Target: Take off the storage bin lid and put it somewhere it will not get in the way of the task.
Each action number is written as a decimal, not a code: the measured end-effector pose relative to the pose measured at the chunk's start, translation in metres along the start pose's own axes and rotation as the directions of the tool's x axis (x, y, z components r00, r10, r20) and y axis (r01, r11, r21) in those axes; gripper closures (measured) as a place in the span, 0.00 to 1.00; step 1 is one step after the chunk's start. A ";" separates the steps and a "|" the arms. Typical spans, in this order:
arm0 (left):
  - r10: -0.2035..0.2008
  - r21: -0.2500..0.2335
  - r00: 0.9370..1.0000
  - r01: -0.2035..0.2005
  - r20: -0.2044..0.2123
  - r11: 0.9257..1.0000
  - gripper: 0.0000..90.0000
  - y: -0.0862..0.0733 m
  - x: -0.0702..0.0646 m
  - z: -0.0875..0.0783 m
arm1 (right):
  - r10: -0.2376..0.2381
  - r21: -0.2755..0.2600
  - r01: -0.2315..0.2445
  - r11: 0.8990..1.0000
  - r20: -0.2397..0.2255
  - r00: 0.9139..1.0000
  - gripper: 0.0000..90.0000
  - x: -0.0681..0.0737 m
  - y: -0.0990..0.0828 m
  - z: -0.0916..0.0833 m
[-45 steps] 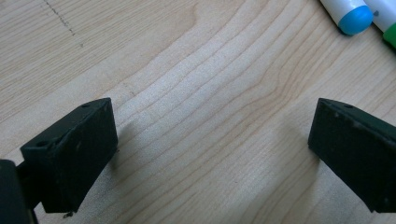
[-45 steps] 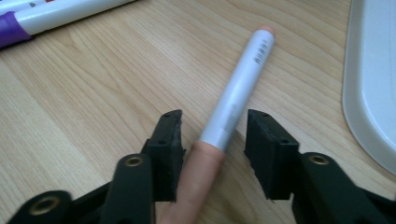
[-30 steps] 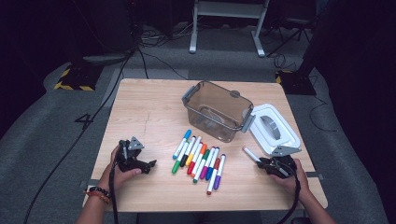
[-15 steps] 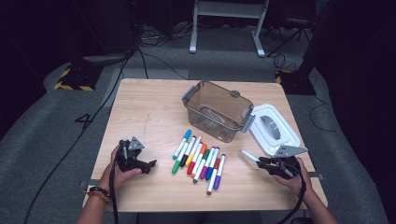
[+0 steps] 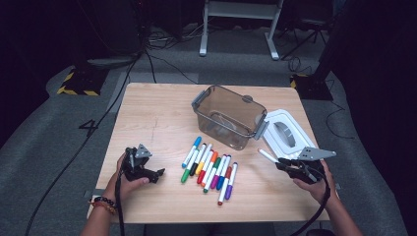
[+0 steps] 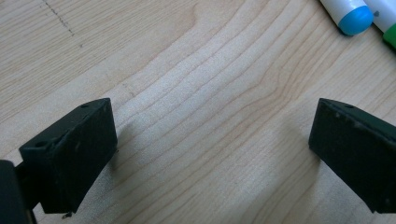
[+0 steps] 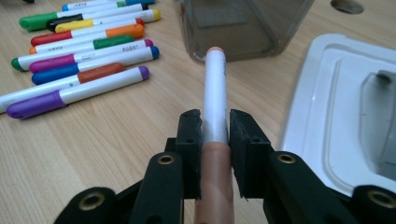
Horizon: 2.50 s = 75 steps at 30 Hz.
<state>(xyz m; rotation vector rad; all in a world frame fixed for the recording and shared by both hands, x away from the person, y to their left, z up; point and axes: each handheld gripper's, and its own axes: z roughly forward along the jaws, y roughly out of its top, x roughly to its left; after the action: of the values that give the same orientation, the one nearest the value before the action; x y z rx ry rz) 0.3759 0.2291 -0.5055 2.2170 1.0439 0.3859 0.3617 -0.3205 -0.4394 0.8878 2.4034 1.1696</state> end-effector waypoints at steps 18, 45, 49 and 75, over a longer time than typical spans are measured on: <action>-0.001 0.000 1.000 0.001 0.000 1.000 0.01 0.000 0.000 0.000 | -0.030 -0.081 0.035 0.996 0.062 0.998 0.83 -0.017 0.038 -0.037; -0.001 0.000 1.000 0.001 0.000 1.000 0.01 0.000 0.000 0.000 | -0.129 -0.142 0.143 0.979 0.104 0.986 0.83 -0.019 0.117 -0.053; -0.001 0.000 1.000 0.001 0.000 1.000 0.01 0.000 0.000 0.000 | -0.151 -0.148 0.164 0.975 0.095 0.984 0.83 -0.015 0.131 -0.048; -0.001 0.000 1.000 0.001 0.000 1.000 0.01 0.000 0.000 0.000 | -0.181 -0.086 0.182 0.980 0.016 0.983 0.83 -0.003 0.184 0.027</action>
<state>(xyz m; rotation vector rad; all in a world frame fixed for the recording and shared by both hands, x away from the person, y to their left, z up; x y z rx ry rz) 0.3758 0.2291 -0.5055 2.2163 1.0449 0.3850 0.4499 -0.2199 -0.3103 0.6303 2.3497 1.1878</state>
